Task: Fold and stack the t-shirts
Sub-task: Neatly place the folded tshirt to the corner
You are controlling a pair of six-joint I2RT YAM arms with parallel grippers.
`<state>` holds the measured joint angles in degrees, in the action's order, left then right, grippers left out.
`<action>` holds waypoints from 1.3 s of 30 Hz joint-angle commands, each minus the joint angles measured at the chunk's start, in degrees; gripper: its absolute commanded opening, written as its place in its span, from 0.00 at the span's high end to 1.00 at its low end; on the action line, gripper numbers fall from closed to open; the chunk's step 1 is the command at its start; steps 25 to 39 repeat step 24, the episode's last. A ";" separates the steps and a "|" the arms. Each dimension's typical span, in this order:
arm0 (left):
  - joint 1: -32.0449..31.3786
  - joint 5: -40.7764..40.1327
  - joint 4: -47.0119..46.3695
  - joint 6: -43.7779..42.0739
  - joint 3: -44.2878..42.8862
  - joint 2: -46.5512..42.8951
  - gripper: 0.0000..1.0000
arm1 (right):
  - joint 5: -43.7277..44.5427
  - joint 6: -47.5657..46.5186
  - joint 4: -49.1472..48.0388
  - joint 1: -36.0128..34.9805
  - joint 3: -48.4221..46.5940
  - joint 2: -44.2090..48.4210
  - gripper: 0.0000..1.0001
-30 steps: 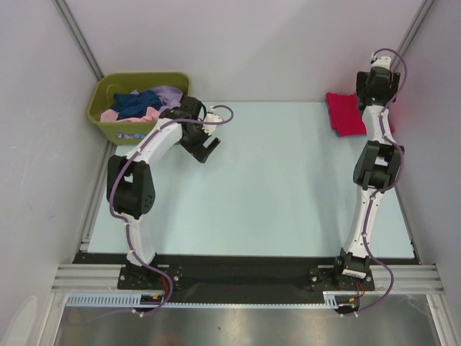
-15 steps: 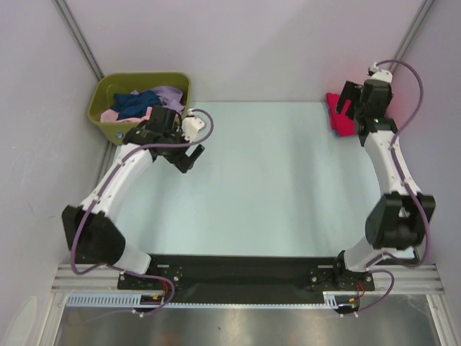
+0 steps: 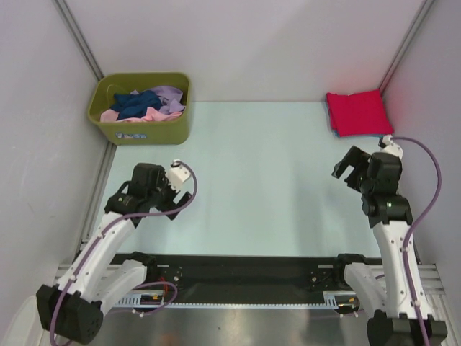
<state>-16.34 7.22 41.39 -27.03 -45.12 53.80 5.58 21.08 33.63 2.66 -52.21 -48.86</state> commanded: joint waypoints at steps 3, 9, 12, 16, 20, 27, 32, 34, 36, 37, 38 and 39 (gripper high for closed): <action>0.87 -0.98 -7.19 0.13 6.53 -8.43 0.00 | -3.82 4.57 5.22 -0.37 4.91 8.60 0.00; 2.27 2.35 -7.02 0.48 9.09 -11.52 0.00 | -5.14 4.94 6.97 -0.46 6.59 12.38 0.00; 3.07 3.23 -7.20 0.57 9.35 -11.79 0.00 | -7.16 4.58 7.59 -0.46 6.85 13.35 0.00; 3.77 3.15 -7.02 0.66 9.53 -12.58 0.00 | -8.04 4.93 7.59 -0.46 7.64 14.76 0.00; 4.47 2.97 -6.93 0.57 9.70 -13.37 0.00 | -9.01 4.76 6.72 -0.46 8.17 15.02 0.00; 4.82 2.88 -7.11 0.48 10.05 -13.64 0.00 | -9.02 4.76 6.36 -0.46 8.26 14.93 0.00; 4.82 2.88 -7.11 0.48 10.05 -13.64 0.00 | -9.02 4.76 6.36 -0.46 8.26 14.93 0.00; 4.82 2.88 -7.11 0.48 10.05 -13.64 0.00 | -9.02 4.76 6.36 -0.46 8.26 14.93 0.00; 4.82 2.88 -7.11 0.48 10.05 -13.64 0.00 | -9.02 4.76 6.36 -0.46 8.26 14.93 0.00; 4.82 2.88 -7.11 0.48 10.05 -13.64 0.00 | -9.02 4.76 6.36 -0.46 8.26 14.93 0.00; 4.82 2.88 -7.11 0.48 10.05 -13.64 0.00 | -9.02 4.76 6.36 -0.46 8.26 14.93 0.00; 4.82 2.88 -7.11 0.48 10.05 -13.64 0.00 | -9.02 4.76 6.36 -0.46 8.26 14.93 0.00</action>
